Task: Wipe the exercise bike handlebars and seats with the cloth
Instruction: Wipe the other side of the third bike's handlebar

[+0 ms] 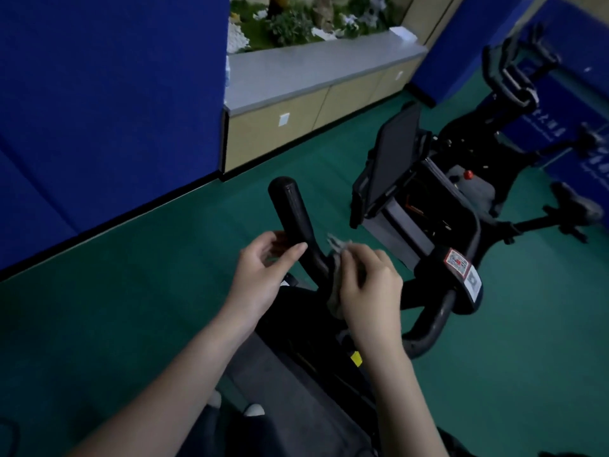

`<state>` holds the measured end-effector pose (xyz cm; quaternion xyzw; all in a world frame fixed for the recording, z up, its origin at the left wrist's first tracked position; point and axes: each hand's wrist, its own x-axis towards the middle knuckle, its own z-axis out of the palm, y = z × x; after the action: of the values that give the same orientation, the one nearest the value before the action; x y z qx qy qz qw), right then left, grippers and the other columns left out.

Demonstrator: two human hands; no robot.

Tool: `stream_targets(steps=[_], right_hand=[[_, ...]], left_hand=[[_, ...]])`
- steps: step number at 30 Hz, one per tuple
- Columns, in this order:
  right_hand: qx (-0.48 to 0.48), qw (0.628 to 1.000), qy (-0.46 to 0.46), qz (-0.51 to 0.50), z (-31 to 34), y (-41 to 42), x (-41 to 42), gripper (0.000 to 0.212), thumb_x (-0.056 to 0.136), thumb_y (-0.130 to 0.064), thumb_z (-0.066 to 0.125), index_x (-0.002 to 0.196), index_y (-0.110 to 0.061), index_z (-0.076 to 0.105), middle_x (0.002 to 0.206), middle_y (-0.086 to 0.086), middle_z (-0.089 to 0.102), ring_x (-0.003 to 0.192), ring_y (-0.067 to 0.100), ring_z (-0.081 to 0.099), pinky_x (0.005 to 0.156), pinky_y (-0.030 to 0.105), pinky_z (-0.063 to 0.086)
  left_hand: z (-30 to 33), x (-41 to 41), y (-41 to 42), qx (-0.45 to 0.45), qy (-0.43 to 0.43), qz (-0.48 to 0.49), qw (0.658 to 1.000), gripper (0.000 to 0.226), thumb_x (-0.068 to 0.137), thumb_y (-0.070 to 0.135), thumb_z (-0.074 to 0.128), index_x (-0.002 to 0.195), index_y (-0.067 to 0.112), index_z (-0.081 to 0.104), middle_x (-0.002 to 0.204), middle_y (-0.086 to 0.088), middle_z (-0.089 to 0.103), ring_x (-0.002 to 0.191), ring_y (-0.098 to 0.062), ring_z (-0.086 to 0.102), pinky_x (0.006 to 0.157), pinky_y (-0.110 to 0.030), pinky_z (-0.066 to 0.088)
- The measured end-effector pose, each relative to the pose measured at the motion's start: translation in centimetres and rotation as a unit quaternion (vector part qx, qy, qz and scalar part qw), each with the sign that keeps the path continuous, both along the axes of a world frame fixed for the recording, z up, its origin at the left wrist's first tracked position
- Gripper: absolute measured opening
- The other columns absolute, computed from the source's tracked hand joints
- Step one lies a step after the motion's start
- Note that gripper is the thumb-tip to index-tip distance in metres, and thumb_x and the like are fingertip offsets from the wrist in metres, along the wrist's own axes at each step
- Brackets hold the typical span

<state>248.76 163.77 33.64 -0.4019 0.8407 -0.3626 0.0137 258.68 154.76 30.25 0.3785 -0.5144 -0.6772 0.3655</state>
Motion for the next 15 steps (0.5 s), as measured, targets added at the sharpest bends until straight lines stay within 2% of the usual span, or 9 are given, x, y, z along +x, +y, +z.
stream_targets(steps=[1,4,6,8,11,13,15], right_hand=[[-0.018,1.0,0.014,-0.001,-0.1,-0.7,0.7,0.017,0.096,-0.015,0.056,0.103,-0.008,0.07,0.089,0.005,0.059,0.078,0.014,0.054,0.071,0.008,0.037],[0.001,0.997,0.078,0.012,-1.0,-1.4,2.3,0.019,0.094,-0.015,0.055,0.105,-0.007,0.068,0.089,0.007,0.058,0.084,0.023,0.053,0.076,0.028,0.041],[0.025,0.995,0.092,0.002,-1.4,-0.3,1.8,0.021,0.095,-0.017,0.053,0.106,-0.007,0.068,0.087,0.008,0.059,0.083,0.026,0.054,0.075,0.03,0.041],[0.055,0.996,0.074,-0.024,-1.1,1.3,0.8,0.022,0.096,-0.018,0.051,0.102,-0.006,0.069,0.083,0.01,0.059,0.08,0.028,0.057,0.073,0.027,0.04],[0.092,0.995,-0.028,-0.038,-0.1,1.8,-0.3,0.02,0.096,-0.02,0.054,0.098,-0.01,0.071,0.087,0.007,0.064,0.081,0.019,0.06,0.068,0.011,0.037],[0.091,0.992,-0.086,-0.031,0.6,0.5,-0.8,0.019,0.096,-0.021,0.055,0.097,-0.012,0.072,0.087,0.001,0.068,0.083,0.011,0.062,0.066,0.003,0.038],[0.104,0.989,-0.107,-0.005,1.2,-1.3,-1.0,0.019,0.097,-0.022,0.054,0.096,-0.014,0.071,0.086,-0.002,0.068,0.085,0.009,0.061,0.064,-0.001,0.036]], left_hand=[[-0.1,0.0,-0.1,0.0,0.004,-0.002,1.0,0.005,0.085,0.015,0.068,0.087,0.018,0.064,0.086,0.009,0.068,0.077,0.009,0.062,0.069,-0.005,0.043],[-0.2,0.1,-0.3,-0.001,0.011,-0.018,1.0,0.005,0.086,0.012,0.067,0.087,0.016,0.064,0.086,0.002,0.068,0.077,0.002,0.063,0.064,-0.008,0.046],[-0.2,0.4,-0.4,-0.013,-0.001,-0.027,1.0,0.003,0.086,0.016,0.067,0.086,0.016,0.064,0.085,0.002,0.068,0.077,0.002,0.063,0.066,-0.009,0.046],[-0.2,0.8,-0.8,-0.03,-0.027,-0.043,0.998,0.005,0.085,0.022,0.068,0.085,0.017,0.065,0.083,0.006,0.068,0.077,0.002,0.062,0.069,-0.008,0.045],[-0.7,1.5,-1.3,-0.099,-0.1,-0.078,0.987,0.011,0.083,0.03,0.069,0.085,0.02,0.066,0.081,0.01,0.066,0.076,0.002,0.06,0.071,-0.01,0.045],[-1.4,2.2,-1.4,-0.209,-0.167,-0.106,0.958,0.019,0.08,0.034,0.071,0.087,0.017,0.067,0.083,0.009,0.066,0.079,-0.001,0.061,0.074,-0.014,0.045],[-1.6,2.9,-1.1,-0.315,-0.189,-0.137,0.92,0.027,0.08,0.041,0.069,0.09,0.016,0.068,0.085,0.008,0.064,0.082,-0.007,0.06,0.076,-0.022,0.047]])
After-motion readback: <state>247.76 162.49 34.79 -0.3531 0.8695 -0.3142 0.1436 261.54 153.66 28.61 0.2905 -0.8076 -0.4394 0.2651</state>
